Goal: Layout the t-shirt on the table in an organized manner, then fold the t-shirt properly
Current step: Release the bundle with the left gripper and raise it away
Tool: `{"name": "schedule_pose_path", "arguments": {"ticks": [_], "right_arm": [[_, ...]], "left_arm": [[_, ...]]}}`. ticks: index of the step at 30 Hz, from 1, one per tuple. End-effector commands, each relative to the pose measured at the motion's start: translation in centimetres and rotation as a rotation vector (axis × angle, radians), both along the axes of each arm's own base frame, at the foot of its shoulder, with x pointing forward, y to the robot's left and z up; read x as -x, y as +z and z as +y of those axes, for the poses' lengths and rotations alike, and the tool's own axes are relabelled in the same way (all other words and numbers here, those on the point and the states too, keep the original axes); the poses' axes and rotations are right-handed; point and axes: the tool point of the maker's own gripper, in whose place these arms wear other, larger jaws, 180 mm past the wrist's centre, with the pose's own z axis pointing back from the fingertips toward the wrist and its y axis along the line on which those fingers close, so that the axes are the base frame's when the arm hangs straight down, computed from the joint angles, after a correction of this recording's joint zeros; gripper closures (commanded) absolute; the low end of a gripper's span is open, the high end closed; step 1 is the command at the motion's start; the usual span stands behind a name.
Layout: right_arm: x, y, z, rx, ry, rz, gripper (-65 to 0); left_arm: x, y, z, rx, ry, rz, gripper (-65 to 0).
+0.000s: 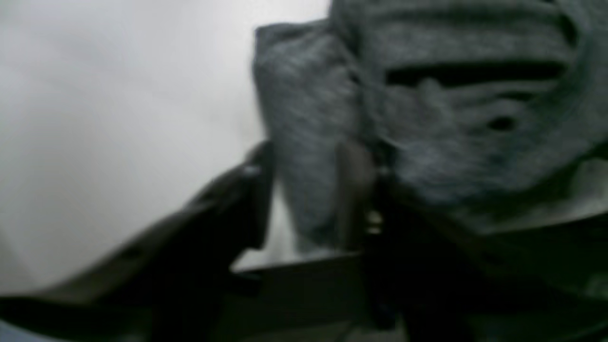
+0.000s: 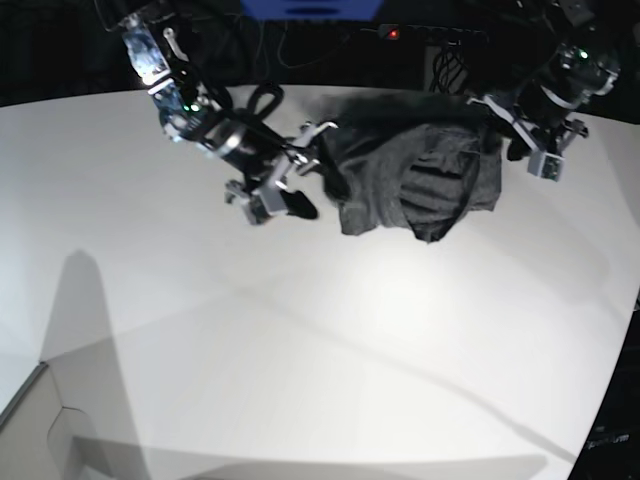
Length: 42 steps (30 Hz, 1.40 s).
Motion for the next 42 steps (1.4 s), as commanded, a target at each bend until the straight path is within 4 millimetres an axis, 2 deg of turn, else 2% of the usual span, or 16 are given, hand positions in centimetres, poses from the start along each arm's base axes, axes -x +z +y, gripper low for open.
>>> {"name": "schedule_pose_path", "arguments": {"ticks": [1,5,11,14,19,22,25,30,36,42], "right_arm": [[-0.6,1.9,-0.3,-0.048,-0.025,-0.05,-33.7],[0.0,2.0,-2.0,-0.045,-0.073,-0.042,-33.8],[1.3,0.6,-3.8,-0.027,-0.122,0.003,-33.7],[1.8,0.1,-4.2,-0.011,-0.116,0.014,-33.7],[2.5,-0.3,-4.4,-0.004,-0.114,0.031,-33.7],[2.6,-0.4,-4.4,-0.004,-0.114,0.035,-33.7],[2.7,-0.5,-4.4,-0.001,-0.113,0.039,-33.7],[2.7,-0.5,-4.3,-0.002,-0.109,0.041,-33.7],[2.9,-0.6,-4.2,-0.002,-0.106,0.045,-33.6],[3.1,-0.8,-4.3,0.0,-0.109,0.051,-33.6]], "left_arm": [[-0.2,0.7,0.0,0.002,0.006,-0.027,-27.5],[-0.1,0.6,-0.8,0.033,0.013,-0.027,-29.3],[0.7,1.5,-2.3,0.181,0.018,-0.066,-29.4],[1.5,2.0,-2.4,0.237,0.007,-0.073,-29.4],[1.7,3.0,-2.9,0.315,0.007,-0.106,-29.4],[1.7,3.3,-2.3,0.331,0.045,-0.124,-29.4],[1.4,3.0,-1.6,0.336,0.081,-0.129,-29.4],[0.4,2.1,-1.7,0.372,0.095,-0.127,-29.4],[-0.1,1.1,-3.5,0.42,0.06,-0.106,-29.4],[-0.5,-0.1,-4.5,0.368,0.029,-0.067,-29.4]]}}
